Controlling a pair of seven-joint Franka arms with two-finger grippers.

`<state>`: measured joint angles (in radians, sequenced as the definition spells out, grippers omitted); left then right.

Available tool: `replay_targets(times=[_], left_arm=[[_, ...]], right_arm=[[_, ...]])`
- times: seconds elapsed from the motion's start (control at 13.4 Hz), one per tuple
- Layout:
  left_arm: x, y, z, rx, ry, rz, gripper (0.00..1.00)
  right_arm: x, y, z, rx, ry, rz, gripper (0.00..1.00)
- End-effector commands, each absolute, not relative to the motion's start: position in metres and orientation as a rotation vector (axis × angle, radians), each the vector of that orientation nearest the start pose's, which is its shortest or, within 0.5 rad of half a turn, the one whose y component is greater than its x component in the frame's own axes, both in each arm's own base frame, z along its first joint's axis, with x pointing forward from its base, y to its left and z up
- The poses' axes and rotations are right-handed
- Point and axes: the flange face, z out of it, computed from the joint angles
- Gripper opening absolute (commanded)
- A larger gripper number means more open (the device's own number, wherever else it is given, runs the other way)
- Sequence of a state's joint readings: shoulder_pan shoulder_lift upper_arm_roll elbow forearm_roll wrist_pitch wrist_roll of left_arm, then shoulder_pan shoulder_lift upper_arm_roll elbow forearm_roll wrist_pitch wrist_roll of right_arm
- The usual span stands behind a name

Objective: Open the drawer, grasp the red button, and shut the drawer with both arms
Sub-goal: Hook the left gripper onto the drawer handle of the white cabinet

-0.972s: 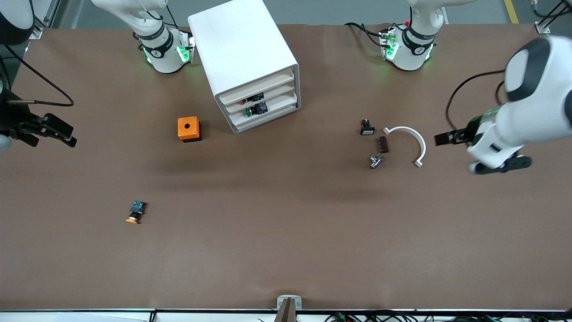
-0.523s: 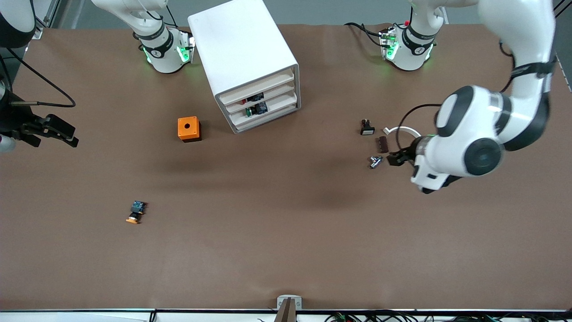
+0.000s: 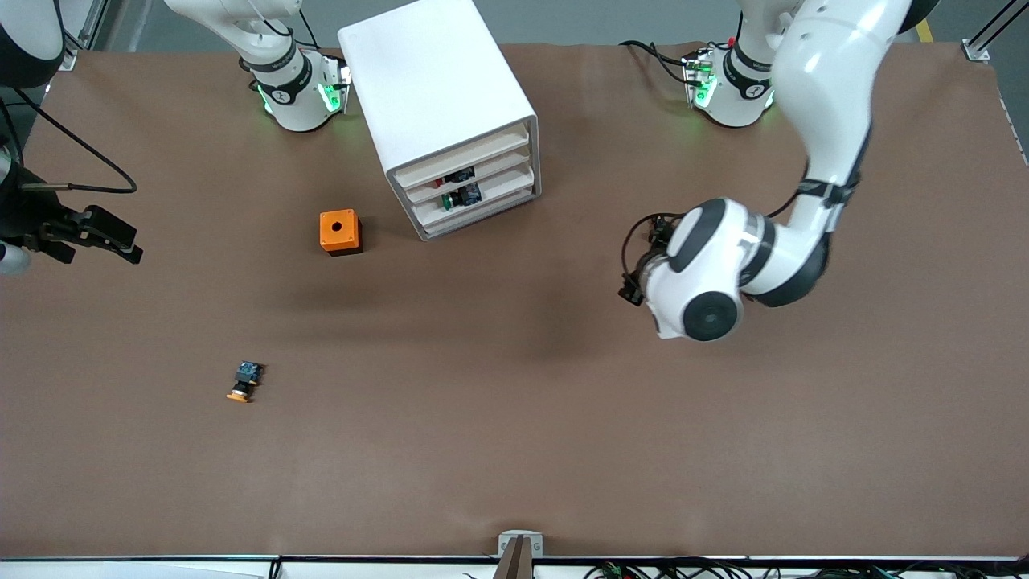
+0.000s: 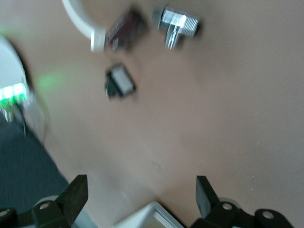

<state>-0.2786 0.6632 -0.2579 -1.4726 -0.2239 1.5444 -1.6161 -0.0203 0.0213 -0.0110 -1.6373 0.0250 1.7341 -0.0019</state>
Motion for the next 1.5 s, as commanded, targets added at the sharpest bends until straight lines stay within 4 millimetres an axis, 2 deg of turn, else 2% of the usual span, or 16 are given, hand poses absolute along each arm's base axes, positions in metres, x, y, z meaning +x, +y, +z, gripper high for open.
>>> replay_targets(times=[0.0,0.22,0.45,0.6,0.9,1.27,1.42], left_arm=[[0.549,-0.352,0.251,-2.048,-1.623,1.059,1.0],[0.541,-0.368,0.228,-1.843,-1.707,1.339,0.98],[0.539,-0.38,0.216,-1.485,-1.837,1.467,0.92],[0.536,-0.389,0.21,-1.28,-1.871,1.525,0.84],[0.509,-0.428,0.212,-1.095,-1.835,1.509,0.78],[0.479,-0.463,0.194,-0.977,-1.775,1.52,0.69],[0.471,-0.471,0.186,-0.899,-1.763,1.505,0.66]], right_arm=[[0.572,-0.018,0.596,-3.124,0.058,-0.104,1.0],[0.572,-0.018,0.595,-3.122,0.058,-0.096,1.0],[0.571,-0.022,0.594,-3.12,0.059,-0.082,1.0],[0.571,-0.022,0.594,-3.12,0.064,-0.077,1.0],[0.57,-0.022,0.594,-3.12,0.068,-0.077,1.0],[0.57,-0.022,0.593,-3.12,0.071,-0.073,1.0],[0.57,-0.022,0.593,-3.12,0.073,-0.072,1.0]])
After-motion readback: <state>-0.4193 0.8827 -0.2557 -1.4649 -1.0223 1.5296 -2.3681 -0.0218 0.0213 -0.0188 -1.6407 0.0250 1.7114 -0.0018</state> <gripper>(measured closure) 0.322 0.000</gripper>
